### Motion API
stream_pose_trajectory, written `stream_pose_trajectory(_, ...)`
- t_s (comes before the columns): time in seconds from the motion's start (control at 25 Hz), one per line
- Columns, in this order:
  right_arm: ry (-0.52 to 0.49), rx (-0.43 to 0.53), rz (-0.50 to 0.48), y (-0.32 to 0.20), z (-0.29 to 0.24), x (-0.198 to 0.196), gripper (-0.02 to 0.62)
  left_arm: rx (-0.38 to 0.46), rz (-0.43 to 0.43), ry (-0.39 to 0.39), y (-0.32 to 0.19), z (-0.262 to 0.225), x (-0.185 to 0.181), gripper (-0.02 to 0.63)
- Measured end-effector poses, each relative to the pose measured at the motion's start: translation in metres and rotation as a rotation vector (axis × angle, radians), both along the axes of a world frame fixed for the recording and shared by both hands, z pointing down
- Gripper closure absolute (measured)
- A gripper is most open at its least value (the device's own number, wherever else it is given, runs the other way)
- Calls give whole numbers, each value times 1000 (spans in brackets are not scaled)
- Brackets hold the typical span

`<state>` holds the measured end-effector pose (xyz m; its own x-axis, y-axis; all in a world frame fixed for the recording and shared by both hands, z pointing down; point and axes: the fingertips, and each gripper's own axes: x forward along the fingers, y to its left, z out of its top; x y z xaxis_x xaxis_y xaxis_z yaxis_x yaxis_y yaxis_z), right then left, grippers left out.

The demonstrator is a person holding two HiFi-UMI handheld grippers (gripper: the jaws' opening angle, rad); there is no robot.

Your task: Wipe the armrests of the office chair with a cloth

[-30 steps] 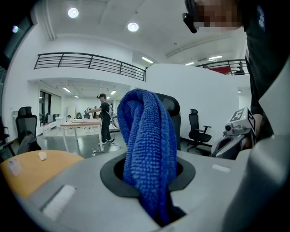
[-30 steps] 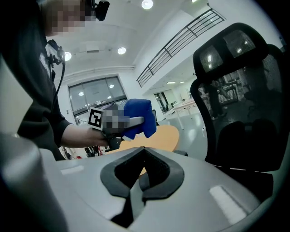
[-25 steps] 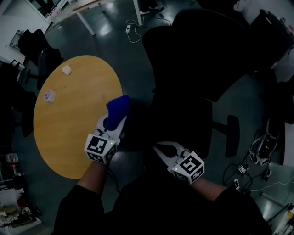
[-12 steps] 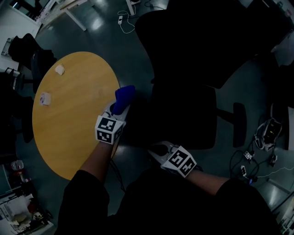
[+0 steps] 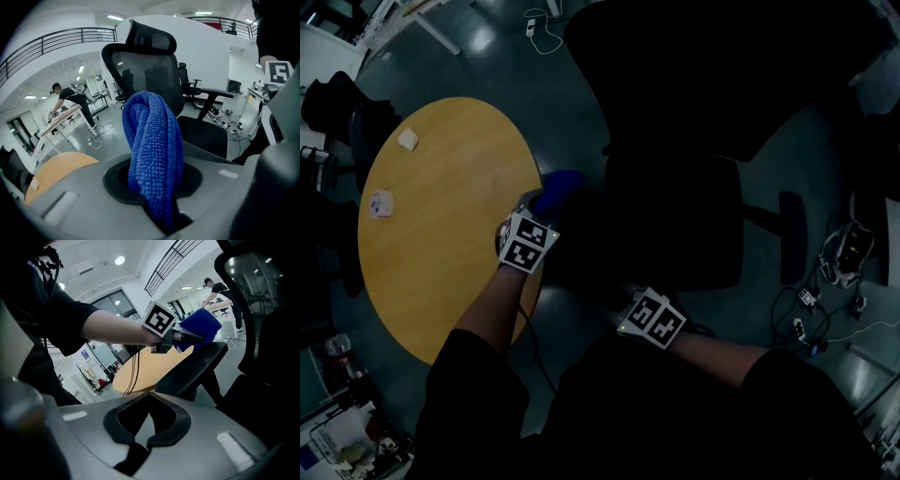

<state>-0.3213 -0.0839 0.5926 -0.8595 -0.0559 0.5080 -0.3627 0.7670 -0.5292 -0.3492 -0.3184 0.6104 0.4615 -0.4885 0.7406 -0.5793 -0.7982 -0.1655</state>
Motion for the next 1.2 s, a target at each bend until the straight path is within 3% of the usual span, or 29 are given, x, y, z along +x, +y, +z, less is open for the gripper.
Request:
stream_pose_trajectory(0.2,17,-31,-4,4,13,-3,591,-24,64,-49,5,10,8,495)
stream_pose_trajectory(0.52,26,-71,19,5,27,-8,591,-58,100,-53,9,14,11,495)
stream_pose_trajectory(1.2,26,-64,57,4,38,-10,591,-66,70,-15,53,12,2,495)
